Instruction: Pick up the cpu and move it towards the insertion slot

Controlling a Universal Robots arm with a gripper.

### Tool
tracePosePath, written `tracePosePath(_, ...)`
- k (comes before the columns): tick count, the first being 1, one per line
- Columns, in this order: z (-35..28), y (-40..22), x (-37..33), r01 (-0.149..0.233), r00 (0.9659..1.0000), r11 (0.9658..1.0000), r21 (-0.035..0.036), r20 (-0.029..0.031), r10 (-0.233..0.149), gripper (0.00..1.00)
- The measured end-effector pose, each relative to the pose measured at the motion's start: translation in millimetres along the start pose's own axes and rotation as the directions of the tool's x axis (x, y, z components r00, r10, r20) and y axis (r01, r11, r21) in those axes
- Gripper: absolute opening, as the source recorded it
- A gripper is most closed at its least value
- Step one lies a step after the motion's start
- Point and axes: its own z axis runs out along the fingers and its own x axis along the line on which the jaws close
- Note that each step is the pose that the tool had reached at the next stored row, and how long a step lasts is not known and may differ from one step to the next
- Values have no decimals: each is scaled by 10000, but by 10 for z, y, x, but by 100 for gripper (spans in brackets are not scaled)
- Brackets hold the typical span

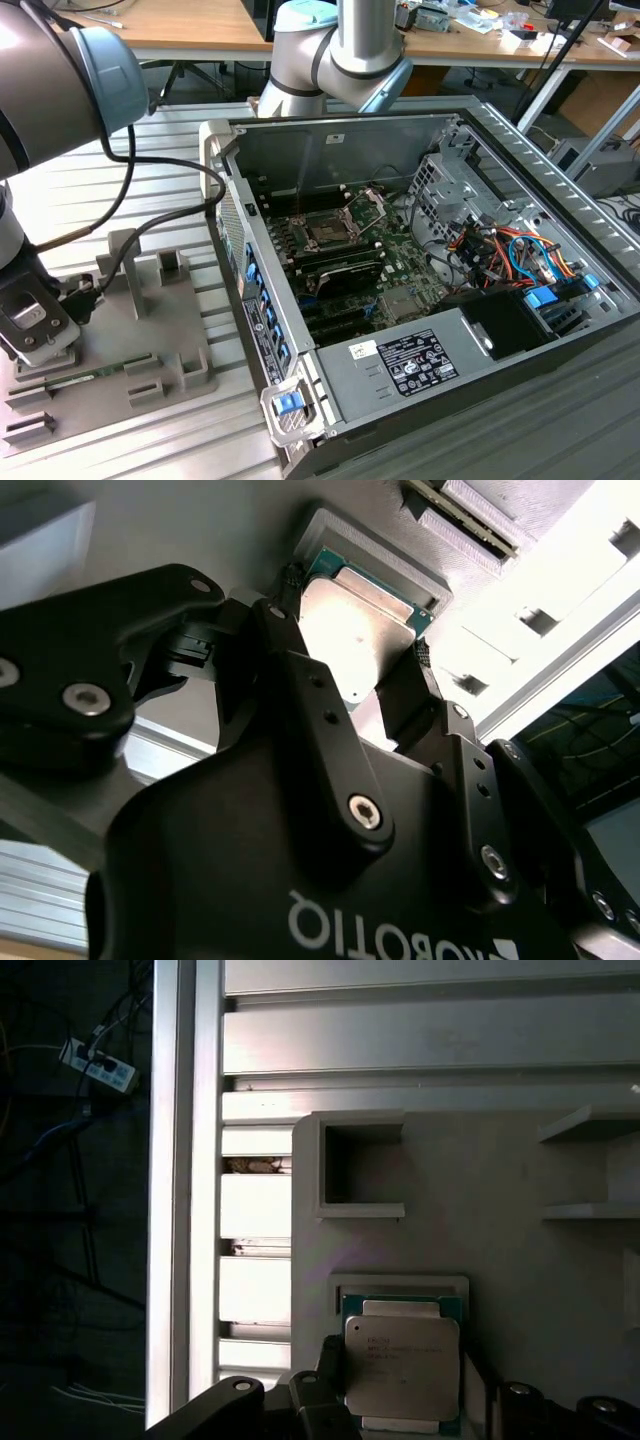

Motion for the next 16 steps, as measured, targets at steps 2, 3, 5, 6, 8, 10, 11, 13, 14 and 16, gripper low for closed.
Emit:
tracePosePath(2, -15, 0, 0, 0, 10000, 10000, 0, 0, 0, 55)
tracePosePath(3, -18, 1, 0, 0, 10000, 10000, 0, 0, 0, 55)
tracePosePath(5, -26, 1, 0, 0, 10000, 10000, 0, 0, 0, 55)
tracePosePath(6, -29, 1, 0, 0, 10000, 10000, 0, 1, 0, 55)
tracePosePath(8, -38, 1, 0, 0, 10000, 10000, 0, 0, 0, 55)
tracePosePath(10, -46, 1, 0, 0, 10000, 10000, 0, 1, 0, 55)
tracePosePath(11, -50, 1, 0, 0, 10000, 10000, 0, 0, 0, 55)
tracePosePath(13, -58, 2, 0, 0, 10000, 10000, 0, 0, 0, 55)
tracePosePath(14, -62, 2, 0, 0, 10000, 10000, -1, 0, 0, 55)
tracePosePath(16, -73, 2, 0, 0, 10000, 10000, 0, 0, 0, 55)
